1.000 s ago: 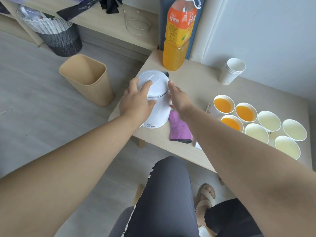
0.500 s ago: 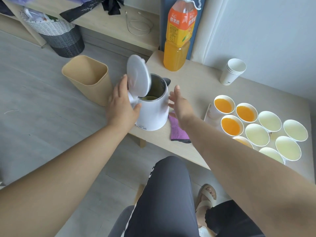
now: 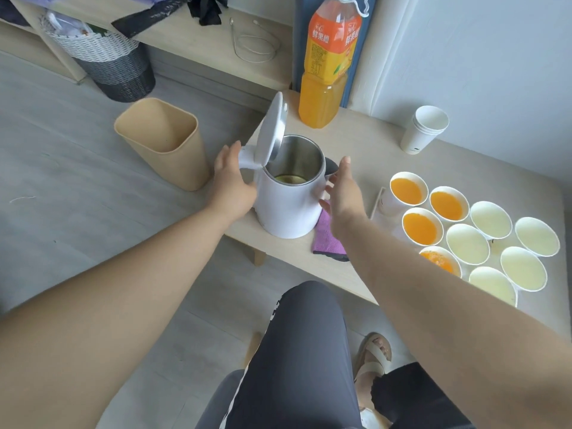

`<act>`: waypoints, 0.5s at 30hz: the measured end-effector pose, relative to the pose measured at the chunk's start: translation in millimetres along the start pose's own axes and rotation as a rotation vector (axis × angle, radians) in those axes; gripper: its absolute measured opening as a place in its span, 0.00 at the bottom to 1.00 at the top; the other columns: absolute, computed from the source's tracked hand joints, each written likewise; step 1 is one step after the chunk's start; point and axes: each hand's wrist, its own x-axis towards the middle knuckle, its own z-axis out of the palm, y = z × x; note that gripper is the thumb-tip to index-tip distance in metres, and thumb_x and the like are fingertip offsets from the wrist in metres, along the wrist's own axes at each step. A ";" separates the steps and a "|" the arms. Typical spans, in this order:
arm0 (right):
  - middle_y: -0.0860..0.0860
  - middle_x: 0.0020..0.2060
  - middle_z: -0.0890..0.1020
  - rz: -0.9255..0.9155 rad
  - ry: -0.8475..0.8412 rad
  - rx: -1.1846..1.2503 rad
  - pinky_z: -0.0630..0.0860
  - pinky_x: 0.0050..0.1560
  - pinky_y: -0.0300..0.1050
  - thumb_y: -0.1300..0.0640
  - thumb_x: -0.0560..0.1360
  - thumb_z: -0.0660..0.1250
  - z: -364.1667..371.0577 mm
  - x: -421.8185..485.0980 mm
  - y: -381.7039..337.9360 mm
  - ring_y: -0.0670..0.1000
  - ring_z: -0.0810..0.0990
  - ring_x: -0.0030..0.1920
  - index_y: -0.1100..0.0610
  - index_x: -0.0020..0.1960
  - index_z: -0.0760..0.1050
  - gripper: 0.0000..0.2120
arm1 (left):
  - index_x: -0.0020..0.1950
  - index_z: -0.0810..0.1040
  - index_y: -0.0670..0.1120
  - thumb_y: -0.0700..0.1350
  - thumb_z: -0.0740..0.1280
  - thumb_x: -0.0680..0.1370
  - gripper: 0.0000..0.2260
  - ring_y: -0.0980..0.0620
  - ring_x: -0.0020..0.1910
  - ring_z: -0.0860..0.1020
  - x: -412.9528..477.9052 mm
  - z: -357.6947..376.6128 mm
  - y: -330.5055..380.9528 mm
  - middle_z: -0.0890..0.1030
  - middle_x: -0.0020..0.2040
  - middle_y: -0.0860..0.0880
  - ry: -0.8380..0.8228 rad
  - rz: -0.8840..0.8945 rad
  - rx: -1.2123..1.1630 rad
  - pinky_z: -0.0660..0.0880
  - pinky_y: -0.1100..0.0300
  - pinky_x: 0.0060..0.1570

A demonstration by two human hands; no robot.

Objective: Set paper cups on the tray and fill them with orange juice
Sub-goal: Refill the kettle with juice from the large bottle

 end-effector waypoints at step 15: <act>0.52 0.50 0.75 -0.045 0.096 -0.216 0.71 0.64 0.55 0.43 0.81 0.50 -29.1 5.9 -32.3 0.54 0.72 0.55 0.59 0.68 0.67 0.25 | 0.72 0.69 0.45 0.31 0.54 0.77 0.24 0.47 0.68 0.70 27.7 -16.4 25.3 0.70 0.71 0.45 -0.049 -0.044 -0.115 0.67 0.61 0.61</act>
